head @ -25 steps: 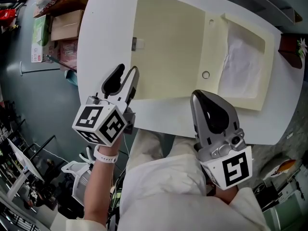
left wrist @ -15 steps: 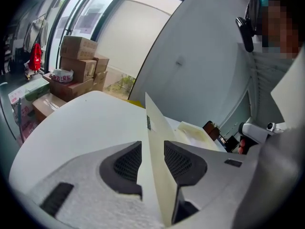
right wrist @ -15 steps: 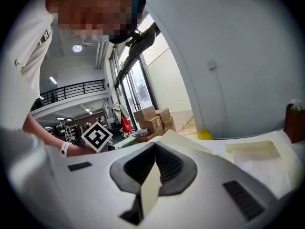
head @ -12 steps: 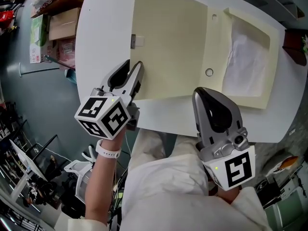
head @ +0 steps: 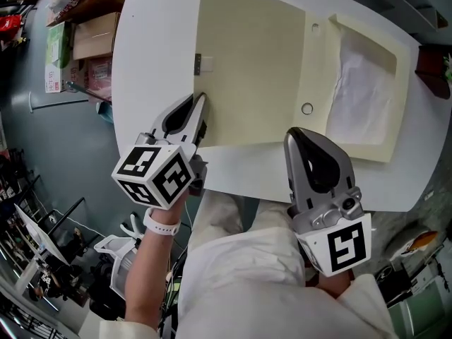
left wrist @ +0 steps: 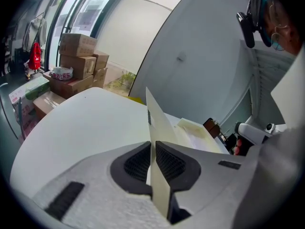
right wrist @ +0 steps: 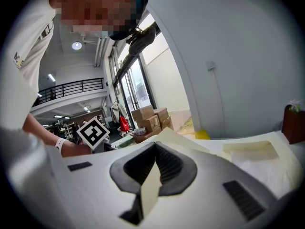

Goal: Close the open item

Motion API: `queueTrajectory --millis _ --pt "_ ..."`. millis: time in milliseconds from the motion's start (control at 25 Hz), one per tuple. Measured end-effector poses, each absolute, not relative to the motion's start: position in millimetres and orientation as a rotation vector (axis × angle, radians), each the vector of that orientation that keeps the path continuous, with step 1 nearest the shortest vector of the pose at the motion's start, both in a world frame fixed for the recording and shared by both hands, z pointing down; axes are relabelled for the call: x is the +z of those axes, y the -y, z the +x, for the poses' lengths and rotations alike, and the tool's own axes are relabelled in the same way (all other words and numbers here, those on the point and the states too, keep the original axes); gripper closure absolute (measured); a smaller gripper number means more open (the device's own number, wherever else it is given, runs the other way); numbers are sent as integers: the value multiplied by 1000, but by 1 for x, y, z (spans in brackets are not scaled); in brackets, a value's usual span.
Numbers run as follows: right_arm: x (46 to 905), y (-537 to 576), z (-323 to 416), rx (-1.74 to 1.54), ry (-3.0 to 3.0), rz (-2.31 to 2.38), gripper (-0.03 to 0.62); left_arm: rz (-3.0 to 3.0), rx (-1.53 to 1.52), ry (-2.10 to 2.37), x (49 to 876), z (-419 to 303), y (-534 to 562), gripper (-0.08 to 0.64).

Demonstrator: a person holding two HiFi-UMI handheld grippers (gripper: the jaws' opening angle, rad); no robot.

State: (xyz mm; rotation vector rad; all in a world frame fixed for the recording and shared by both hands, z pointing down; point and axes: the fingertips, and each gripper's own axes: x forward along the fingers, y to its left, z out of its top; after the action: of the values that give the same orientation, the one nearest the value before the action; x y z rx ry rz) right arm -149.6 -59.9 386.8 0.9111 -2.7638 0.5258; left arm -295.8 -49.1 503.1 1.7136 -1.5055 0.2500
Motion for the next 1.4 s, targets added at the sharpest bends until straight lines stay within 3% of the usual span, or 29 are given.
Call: queueTrajectory --millis 440,1160,1400 --pt "375 61 -140 522 2782 920 576 1776 250 1443 462 -267 53 529" --pt "345 69 -70 497 2786 1018 576 1955 928 1688 385 -260 63 532" --pt "343 68 -43 474 2773 1061 576 1939 898 1679 371 -244 61 532"
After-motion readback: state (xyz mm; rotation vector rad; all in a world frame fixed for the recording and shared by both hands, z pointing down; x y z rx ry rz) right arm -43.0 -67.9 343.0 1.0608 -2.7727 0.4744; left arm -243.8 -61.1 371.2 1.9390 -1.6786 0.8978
